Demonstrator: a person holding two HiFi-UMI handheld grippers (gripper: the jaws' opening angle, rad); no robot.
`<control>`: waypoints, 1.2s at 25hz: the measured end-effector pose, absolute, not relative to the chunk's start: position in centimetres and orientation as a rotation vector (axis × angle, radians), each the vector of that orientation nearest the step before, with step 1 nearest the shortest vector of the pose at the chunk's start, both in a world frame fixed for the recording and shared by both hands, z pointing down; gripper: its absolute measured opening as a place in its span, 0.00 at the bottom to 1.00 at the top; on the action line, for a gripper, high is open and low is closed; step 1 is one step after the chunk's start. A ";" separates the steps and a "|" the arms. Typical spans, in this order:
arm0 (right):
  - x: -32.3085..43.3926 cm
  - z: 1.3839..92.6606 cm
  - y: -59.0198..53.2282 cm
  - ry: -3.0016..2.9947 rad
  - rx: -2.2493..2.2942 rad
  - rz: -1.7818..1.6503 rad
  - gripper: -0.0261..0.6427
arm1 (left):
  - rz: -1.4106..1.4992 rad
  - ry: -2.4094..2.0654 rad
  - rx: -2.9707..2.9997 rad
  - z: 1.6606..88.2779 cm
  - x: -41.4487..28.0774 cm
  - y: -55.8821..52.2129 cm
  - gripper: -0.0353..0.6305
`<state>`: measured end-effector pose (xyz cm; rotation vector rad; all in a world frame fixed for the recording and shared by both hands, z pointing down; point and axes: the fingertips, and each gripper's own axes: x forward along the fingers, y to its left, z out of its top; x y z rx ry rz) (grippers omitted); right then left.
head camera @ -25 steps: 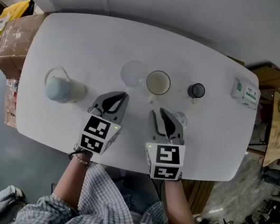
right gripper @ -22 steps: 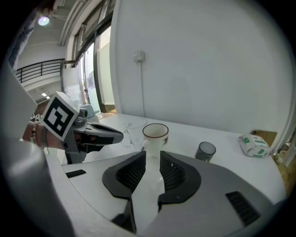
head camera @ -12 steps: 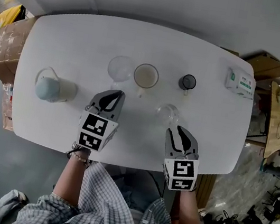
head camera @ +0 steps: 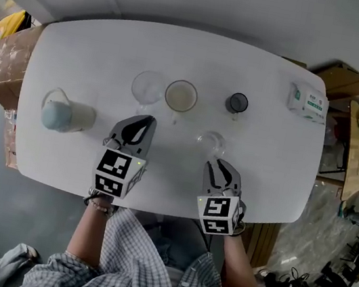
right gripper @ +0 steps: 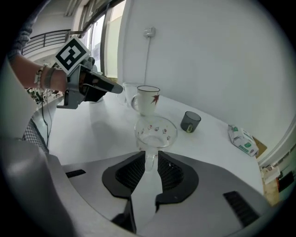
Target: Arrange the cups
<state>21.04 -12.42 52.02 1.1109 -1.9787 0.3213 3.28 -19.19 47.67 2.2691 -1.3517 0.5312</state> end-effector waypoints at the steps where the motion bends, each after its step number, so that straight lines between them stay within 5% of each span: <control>1: 21.1 52.0 -12.7 -1.972 1.137 0.323 0.15 | 0.519 -1.356 2.269 47.4 3.2 -19.2 0.08; 30: 17.5 52.4 -21.9 -1.941 1.623 0.696 0.13 | 0.569 -1.379 2.272 46.5 0.8 -18.8 0.08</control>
